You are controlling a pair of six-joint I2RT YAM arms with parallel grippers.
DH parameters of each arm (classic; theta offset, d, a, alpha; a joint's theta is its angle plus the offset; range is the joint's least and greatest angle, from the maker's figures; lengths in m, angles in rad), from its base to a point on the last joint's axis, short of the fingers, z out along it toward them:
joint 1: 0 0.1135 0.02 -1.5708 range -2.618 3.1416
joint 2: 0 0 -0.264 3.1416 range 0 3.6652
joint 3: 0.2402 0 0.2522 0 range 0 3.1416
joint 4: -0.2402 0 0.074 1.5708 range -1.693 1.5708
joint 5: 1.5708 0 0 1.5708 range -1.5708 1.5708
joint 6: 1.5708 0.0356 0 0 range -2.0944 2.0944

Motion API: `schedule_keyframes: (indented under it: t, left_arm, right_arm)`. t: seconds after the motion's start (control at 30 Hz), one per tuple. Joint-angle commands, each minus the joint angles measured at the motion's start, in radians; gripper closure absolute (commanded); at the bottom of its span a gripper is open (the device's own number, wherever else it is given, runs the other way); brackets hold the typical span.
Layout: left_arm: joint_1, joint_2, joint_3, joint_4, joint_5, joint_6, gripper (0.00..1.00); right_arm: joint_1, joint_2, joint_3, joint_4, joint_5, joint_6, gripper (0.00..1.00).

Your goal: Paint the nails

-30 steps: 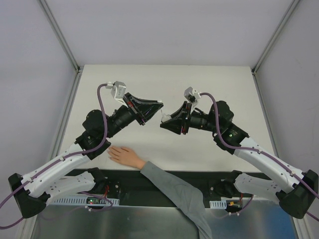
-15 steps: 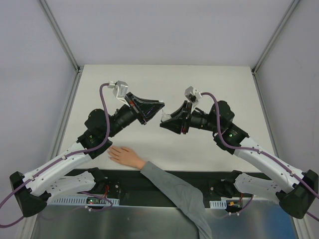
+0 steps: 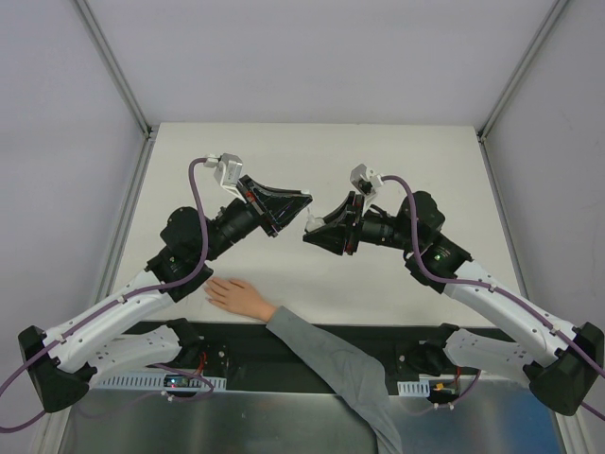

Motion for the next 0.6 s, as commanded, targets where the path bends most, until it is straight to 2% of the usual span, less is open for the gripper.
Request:
schedule_keyframes:
  t: [0.0,0.57]
  left_arm:
    - [-0.014,-0.018,0.027,0.068,-0.003,-0.013,1.00]
    - [-0.013,-0.027,0.022,0.094,0.007,-0.028,1.00]
  right_arm:
    - [-0.003,-0.011,0.006,0.077,-0.022,0.013,1.00]
    - [-0.002,-0.004,0.011,0.081,-0.023,0.016,1.00]
